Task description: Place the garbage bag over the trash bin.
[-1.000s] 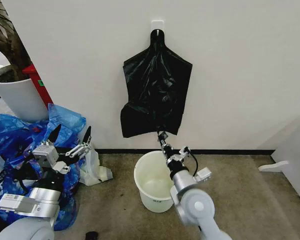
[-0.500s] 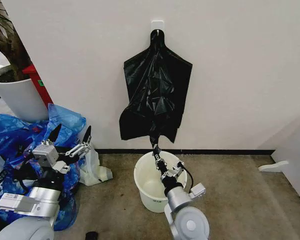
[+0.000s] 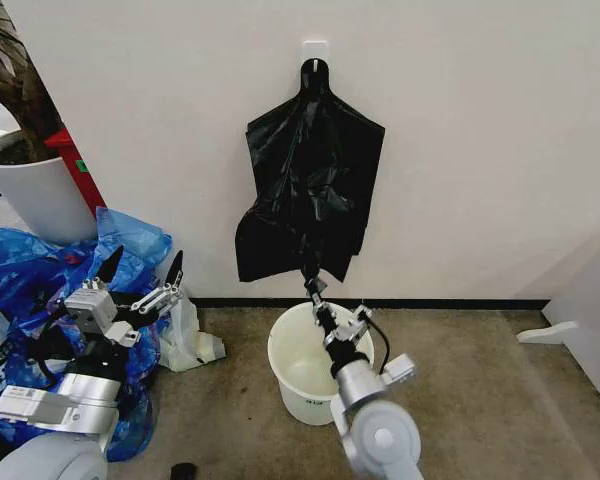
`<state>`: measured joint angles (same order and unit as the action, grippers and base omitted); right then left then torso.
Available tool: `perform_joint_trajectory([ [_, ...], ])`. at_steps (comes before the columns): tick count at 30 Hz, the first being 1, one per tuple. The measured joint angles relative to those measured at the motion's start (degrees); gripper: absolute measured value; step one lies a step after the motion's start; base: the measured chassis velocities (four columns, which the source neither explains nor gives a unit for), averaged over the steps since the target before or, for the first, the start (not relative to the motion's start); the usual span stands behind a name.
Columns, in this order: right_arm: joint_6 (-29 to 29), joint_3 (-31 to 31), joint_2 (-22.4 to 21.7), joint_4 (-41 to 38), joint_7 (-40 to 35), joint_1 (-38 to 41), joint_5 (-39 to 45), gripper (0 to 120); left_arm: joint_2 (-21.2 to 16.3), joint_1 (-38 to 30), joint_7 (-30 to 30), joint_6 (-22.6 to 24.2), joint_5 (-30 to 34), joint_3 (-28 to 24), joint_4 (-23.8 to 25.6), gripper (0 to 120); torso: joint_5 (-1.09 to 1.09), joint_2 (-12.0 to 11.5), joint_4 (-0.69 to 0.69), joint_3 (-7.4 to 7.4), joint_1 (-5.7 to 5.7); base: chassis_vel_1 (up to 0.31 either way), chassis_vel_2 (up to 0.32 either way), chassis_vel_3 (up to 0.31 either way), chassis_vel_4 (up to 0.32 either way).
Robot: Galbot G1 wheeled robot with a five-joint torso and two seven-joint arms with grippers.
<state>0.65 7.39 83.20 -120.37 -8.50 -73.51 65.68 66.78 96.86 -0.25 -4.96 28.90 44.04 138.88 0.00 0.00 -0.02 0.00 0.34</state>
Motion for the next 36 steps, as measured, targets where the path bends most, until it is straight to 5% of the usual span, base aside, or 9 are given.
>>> perform_joint_trajectory([
  [9, 2.62, 0.53, -3.83, 0.91, -0.89, 9.3, -0.64, 0, -2.0, -1.21, -0.02, 0.36, 0.13, -0.53, -1.05, 100, 0.0, 0.0, 0.02, 0.0, 0.01, 0.0, 0.0, 0.0, 0.0],
  [25, 3.33, -1.45, -4.62, 2.24, -1.1, 9.46, -1.23, 0, -15.75, -12.24, -2.18, 5.8, 8.54, -1.65, -3.67, 100, -0.01, 0.0, 0.01, 0.0, 0.01, 0.0, 0.0, 0.0, 0.0],
  [30, 3.44, -2.66, -5.62, 2.63, 0.32, 9.59, -4.37, 0, -22.71, -16.83, -2.49, 7.33, 11.55, -3.13, -6.49, 100, -0.01, 0.0, -0.03, 0.0, 0.01, 0.0, 0.0, 0.0, 0.0],
  [36, 3.63, -5.69, -5.87, 4.34, 1.66, 12.28, -6.61, 0, -25.31, -18.28, -2.66, 9.08, 12.97, -4.04, -6.9, 100, -0.01, 0.0, 0.02, 0.0, 0.0, 0.0, 0.0, 0.0, 0.0],
])
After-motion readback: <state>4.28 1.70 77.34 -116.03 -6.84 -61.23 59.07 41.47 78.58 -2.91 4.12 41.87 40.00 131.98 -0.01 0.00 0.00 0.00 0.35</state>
